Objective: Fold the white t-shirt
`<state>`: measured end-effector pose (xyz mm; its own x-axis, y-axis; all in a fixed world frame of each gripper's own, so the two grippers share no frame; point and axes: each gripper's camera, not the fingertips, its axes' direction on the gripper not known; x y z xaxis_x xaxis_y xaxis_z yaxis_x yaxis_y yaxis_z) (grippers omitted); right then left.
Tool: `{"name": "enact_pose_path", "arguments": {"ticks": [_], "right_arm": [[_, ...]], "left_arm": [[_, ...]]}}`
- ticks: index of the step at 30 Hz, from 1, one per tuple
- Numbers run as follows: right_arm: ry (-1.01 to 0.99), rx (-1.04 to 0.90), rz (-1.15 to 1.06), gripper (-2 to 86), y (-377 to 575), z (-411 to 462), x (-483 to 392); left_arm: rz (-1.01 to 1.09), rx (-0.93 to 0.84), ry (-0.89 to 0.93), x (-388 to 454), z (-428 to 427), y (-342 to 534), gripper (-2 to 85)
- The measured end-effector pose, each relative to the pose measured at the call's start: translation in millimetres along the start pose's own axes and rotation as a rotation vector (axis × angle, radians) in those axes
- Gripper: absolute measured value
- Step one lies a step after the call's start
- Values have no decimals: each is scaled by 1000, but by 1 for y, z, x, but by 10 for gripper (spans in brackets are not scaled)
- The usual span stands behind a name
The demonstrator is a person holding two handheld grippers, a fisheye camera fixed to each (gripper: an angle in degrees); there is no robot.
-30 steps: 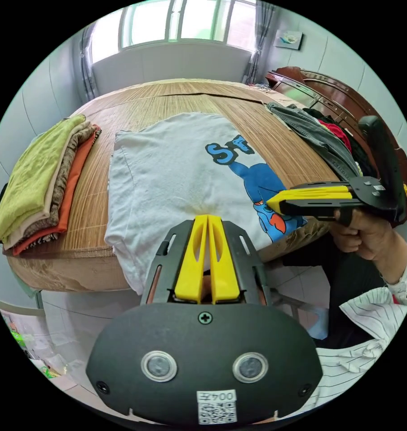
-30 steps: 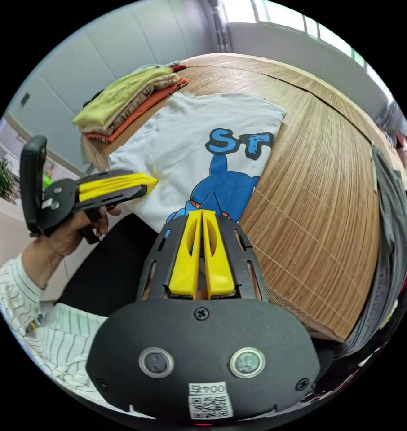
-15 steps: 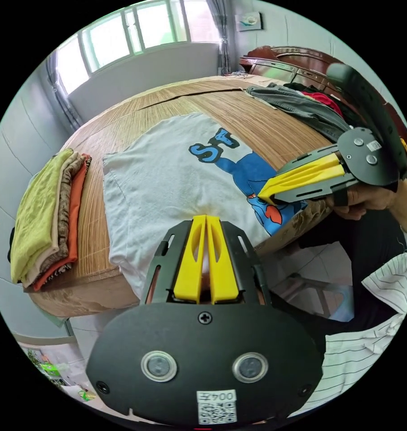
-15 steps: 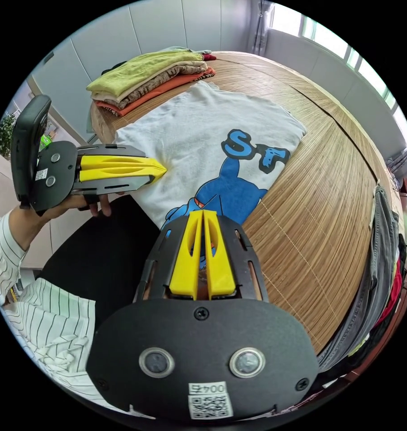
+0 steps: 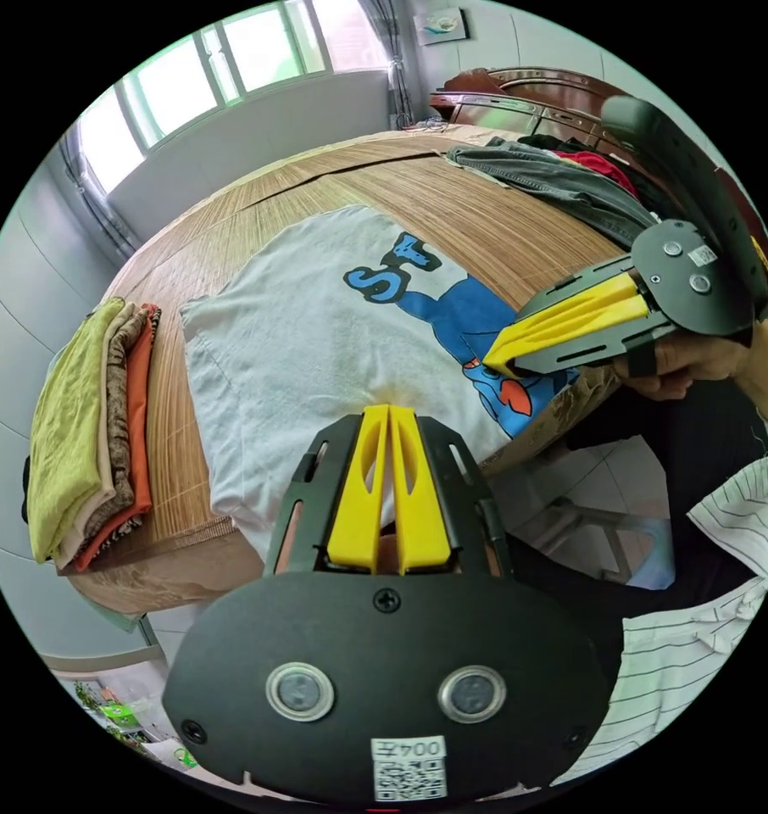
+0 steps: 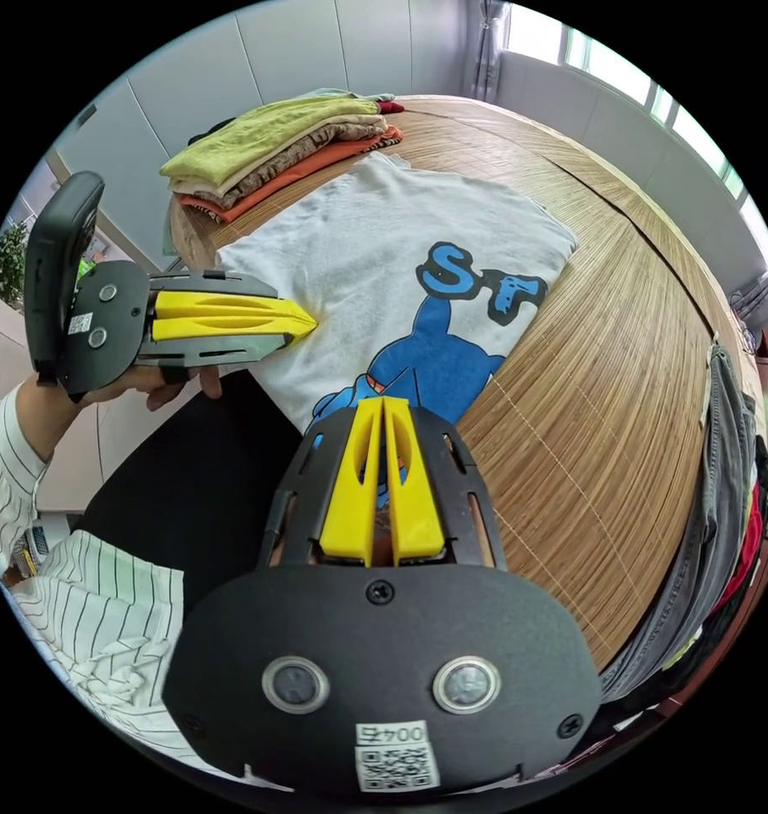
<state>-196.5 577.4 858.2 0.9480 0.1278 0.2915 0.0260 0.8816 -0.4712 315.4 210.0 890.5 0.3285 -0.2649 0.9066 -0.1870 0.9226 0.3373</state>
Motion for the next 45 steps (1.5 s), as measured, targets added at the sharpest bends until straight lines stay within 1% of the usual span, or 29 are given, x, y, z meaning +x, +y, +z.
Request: {"name": "enact_pose_path", "arguments": {"ticks": [3, 4, 5, 7, 8, 10, 11, 12, 15, 17, 18, 20, 22, 23, 25, 28, 31, 36, 40, 45], "right_arm": [[-68, 26, 44, -5, 4, -12, 20], [-108, 64, 95, -4, 9, -22, 33], [-128, 115, 144, -2, 17, -32, 45], [-144, 146, 161, 5, 26, -40, 55], [-147, 149, 143, 13, 30, -40, 56], [-118, 89, 107, 26, 31, -30, 55], [-82, 103, 97, 28, 35, -28, 57], [-78, 110, 99, 29, 36, -28, 60], [-137, 128, 140, 50, 42, -44, 84], [-190, 148, 227, 62, 58, -61, 112], [-242, 141, 263, 66, 64, -62, 122], [-573, 128, 434, 81, 89, -55, 164], [-723, 118, 511, 90, 101, -44, 182], [-769, 102, 544, 95, 104, -37, 191], [-816, 100, 575, 100, 103, -32, 202], [-815, 54, 591, 97, 95, -30, 217], [-851, 30, 618, 88, 94, -34, 234], [-931, -8, 654, 88, 96, -36, 255], [-983, -42, 697, 84, 94, -26, 271], [-959, -46, 686, 30, 88, -35, 277]], "left_arm": [[3, -9, -43, -5, -10, -2, 5], [-31, 41, -101, -10, -21, 2, 6], [-45, 60, -120, -12, -27, 4, 6], [-94, 105, -153, -26, -35, 12, 6], [-101, 99, -165, -30, -32, 15, 6], [-131, -34, -203, -49, -2, 25, 7], [-134, -33, -193, -54, 3, 30, 7], [-162, 13, -157, -65, 3, 41, 7], [-209, 41, -116, -86, 2, 54, 8], [-243, 86, -112, -97, -11, 63, 9], [-271, 118, -56, -106, -21, 69, 10], [-356, 143, 80, -122, -35, 82, 12], [-550, 150, 339, -141, -38, 109, 18], [-593, 145, 407, -145, -34, 116, 21], [-767, 123, 640, -155, -10, 148, 36], [-949, 98, 857, -163, 28, 182, 61], [-1056, 102, 959, -169, 54, 204, 76], [-1108, 80, 1008, -181, 76, 221, 88], [-1106, 65, 1016, -193, 87, 228, 96], [-1133, 59, 1058, -200, 104, 239, 107]]}}
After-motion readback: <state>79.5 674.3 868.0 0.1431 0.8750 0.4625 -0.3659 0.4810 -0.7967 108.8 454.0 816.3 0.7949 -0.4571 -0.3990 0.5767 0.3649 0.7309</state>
